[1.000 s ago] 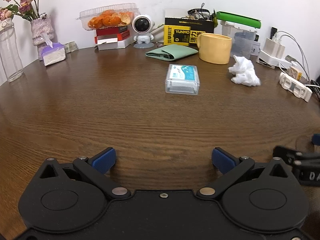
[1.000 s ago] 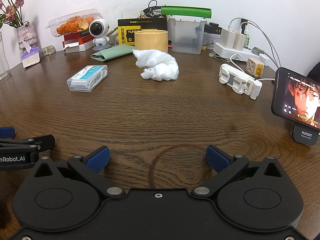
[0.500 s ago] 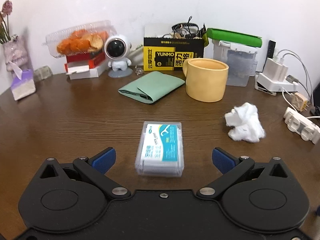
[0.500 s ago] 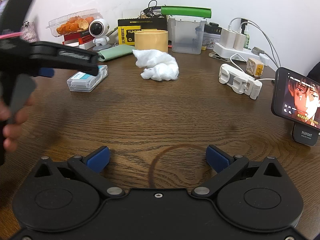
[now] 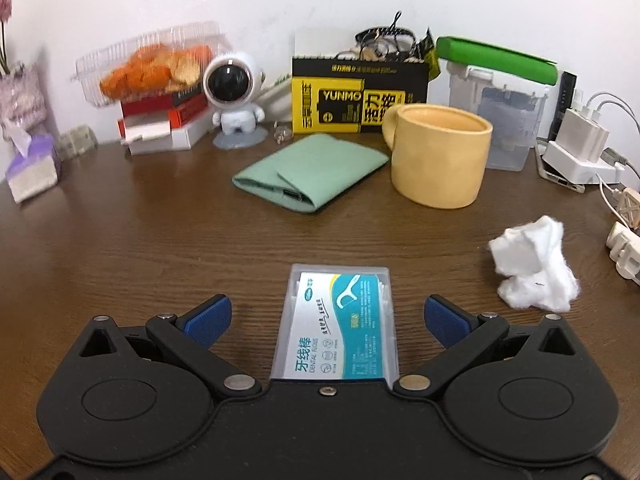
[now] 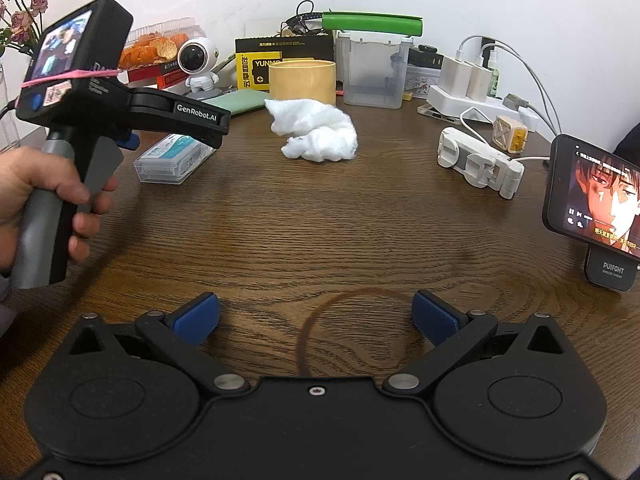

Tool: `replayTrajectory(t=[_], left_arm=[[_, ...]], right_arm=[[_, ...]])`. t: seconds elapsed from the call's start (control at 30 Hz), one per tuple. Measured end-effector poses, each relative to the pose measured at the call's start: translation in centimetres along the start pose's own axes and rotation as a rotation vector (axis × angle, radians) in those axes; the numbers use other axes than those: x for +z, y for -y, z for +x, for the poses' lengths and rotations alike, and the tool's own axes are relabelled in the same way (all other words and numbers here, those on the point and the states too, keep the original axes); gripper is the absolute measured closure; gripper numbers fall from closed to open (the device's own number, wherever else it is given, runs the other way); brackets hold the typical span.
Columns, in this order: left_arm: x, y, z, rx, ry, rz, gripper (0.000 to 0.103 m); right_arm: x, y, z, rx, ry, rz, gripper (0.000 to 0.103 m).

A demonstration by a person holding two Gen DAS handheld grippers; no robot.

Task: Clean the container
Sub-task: 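Grasp the clear dental floss box with the left gripper, then lift the floss box with the left gripper while the right gripper grasps the white wipe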

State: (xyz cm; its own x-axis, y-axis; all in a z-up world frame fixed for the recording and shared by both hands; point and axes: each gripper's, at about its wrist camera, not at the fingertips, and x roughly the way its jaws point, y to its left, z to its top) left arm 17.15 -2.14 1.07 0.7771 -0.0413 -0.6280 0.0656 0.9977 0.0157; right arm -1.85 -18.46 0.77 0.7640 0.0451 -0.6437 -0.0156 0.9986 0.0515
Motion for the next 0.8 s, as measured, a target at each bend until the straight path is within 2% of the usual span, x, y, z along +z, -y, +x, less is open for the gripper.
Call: replayTrajectory(t=[0.27, 0.4, 0.47, 0.53, 0.57, 0.73, 0.8], left_arm=[[0.2, -0.5, -0.2, 0.035, 0.013, 0.029, 0.000], [-0.1, -0.5, -0.4, 0.020, 0.001, 0.039, 0.000], [-0.3, -0.4, -0.2, 0.031, -0.006, 0.044, 0.010], [-0.3, -0.5, -0.1, 0.017, -0.013, 0.027, 0.037], [-0.3, -0.7, -0.1, 0.011, -0.010, 0.009, 0.041], [-0.3, -1.0, 0.0, 0.013, -0.004, -0.004, 0.042], [-0.4, -1.0, -0.2, 0.003, 0.000, 0.002, 0.046]], right_arm=[[0.1, -0.1, 0.0, -0.004, 0.000, 0.003, 0.000], [0.0, -0.1, 0.0, -0.005, 0.000, 0.003, 0.000], [0.0, -0.1, 0.1, -0.005, 0.000, 0.004, 0.000], [0.1, -0.1, 0.1, -0.006, 0.000, 0.004, 0.000], [0.1, -0.1, 0.1, -0.006, 0.000, 0.004, 0.000], [0.0, -0.1, 0.1, -0.006, 0.001, 0.004, 0.000], [0.0, -0.1, 0.1, -0.007, 0.001, 0.004, 0.000]])
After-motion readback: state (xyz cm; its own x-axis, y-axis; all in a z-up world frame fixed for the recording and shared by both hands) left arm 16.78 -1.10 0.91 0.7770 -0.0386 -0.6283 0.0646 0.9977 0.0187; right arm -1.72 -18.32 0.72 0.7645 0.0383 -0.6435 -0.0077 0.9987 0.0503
